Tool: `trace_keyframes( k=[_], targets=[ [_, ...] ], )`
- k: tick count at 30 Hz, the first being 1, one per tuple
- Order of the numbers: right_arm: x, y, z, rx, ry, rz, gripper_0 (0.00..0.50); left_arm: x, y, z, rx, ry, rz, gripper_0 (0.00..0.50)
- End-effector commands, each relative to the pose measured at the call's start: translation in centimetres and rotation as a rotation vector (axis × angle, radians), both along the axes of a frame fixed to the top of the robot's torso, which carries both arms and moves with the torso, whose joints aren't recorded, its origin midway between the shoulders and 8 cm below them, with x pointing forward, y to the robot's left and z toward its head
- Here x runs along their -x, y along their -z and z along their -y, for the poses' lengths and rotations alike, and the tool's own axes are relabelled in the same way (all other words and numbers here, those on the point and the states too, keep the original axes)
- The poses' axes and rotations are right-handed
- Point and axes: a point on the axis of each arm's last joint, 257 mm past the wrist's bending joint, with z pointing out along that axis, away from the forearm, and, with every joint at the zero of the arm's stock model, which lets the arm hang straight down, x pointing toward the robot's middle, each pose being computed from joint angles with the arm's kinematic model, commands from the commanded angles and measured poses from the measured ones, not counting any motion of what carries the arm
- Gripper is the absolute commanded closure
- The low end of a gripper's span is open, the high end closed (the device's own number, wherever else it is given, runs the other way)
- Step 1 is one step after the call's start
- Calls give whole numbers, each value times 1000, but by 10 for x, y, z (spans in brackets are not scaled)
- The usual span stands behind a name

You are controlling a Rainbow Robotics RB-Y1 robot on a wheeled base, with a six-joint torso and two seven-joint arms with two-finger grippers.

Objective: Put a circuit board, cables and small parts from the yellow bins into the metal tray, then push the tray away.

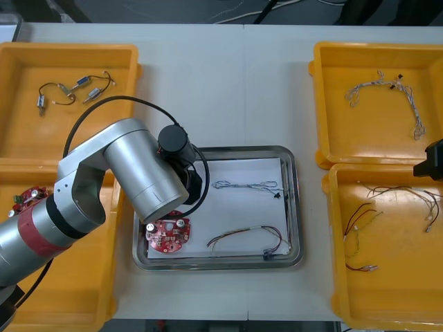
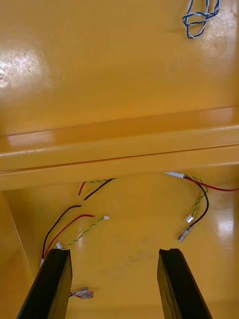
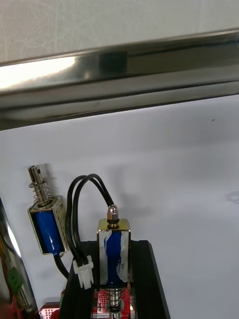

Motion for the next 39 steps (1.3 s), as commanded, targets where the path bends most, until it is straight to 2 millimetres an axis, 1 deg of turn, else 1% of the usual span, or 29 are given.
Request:
trace_keyframes(
  k=[1,10,12,13,14,16,18,24,28,31,36,39],
  targets=[
    [3,-11,9,3,31,29,0,-10,-36,27,95,-17,50,500],
    [3,-11,9,3,31,29,0,-7,-32,25,84,-18,39,500],
    [3,-11,9,3,31,29,0,-7,-32,25,83,-21,40,457],
    [3,-11,9,3,31,29,0,-6,-31,25,80,-18,39,325],
    [3,-11,9,3,31,29,0,-6,-30,25,79,-19,38,262],
    [3,-11,9,3,31,29,0,-5,-28,24,78,-22,37,96],
    [3,-11,9,3,31,29,0,-5,-28,24,78,-22,37,0],
    [3,-11,9,3,31,29,0,-5,-29,23,79,-26,38,0],
    [3,-11,9,3,31,29,0,-6,-35,21,80,-33,41,0],
    [3,-11,9,3,31,29,0,-3,-45,16,81,-43,34,0],
    [3,-11,9,3,31,29,0,8,-73,9,101,-49,13,0],
    [3,-11,9,3,31,29,0,13,-90,0,101,-56,6,0]
  ],
)
